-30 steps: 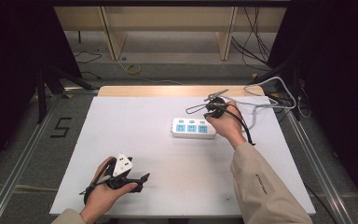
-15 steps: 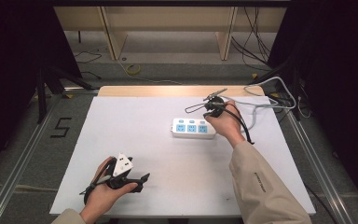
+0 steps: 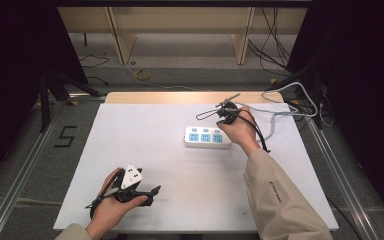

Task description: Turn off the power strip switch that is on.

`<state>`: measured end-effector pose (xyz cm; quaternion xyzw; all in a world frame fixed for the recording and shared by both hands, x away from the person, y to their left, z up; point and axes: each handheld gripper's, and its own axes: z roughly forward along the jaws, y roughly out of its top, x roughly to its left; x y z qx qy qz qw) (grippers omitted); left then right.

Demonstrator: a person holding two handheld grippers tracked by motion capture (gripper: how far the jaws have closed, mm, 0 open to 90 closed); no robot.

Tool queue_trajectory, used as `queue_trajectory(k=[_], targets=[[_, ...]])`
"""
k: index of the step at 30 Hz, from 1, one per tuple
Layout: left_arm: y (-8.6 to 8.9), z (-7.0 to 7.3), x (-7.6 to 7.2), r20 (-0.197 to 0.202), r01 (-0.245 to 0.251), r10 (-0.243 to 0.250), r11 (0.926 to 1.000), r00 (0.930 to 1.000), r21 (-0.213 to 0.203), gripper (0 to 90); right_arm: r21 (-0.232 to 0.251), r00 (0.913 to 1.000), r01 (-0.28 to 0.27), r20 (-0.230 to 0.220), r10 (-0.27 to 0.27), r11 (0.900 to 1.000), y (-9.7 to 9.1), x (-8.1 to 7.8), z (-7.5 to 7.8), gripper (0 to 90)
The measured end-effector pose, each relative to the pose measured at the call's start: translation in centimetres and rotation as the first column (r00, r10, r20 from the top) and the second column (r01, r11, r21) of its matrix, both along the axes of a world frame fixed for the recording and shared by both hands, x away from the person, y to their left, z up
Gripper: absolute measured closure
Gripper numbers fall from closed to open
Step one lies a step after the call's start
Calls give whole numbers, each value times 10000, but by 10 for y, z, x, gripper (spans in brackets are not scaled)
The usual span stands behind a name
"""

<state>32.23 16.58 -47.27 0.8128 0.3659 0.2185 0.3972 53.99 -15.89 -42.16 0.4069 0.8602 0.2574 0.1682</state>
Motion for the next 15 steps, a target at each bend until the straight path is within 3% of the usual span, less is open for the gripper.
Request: queue_trajectory(k=[15], targets=[[0, 0, 0, 14, 46, -46, 10000, 10000, 35, 154, -104, 9997, 26, -240, -28, 9999, 2, 5, -7, 900]])
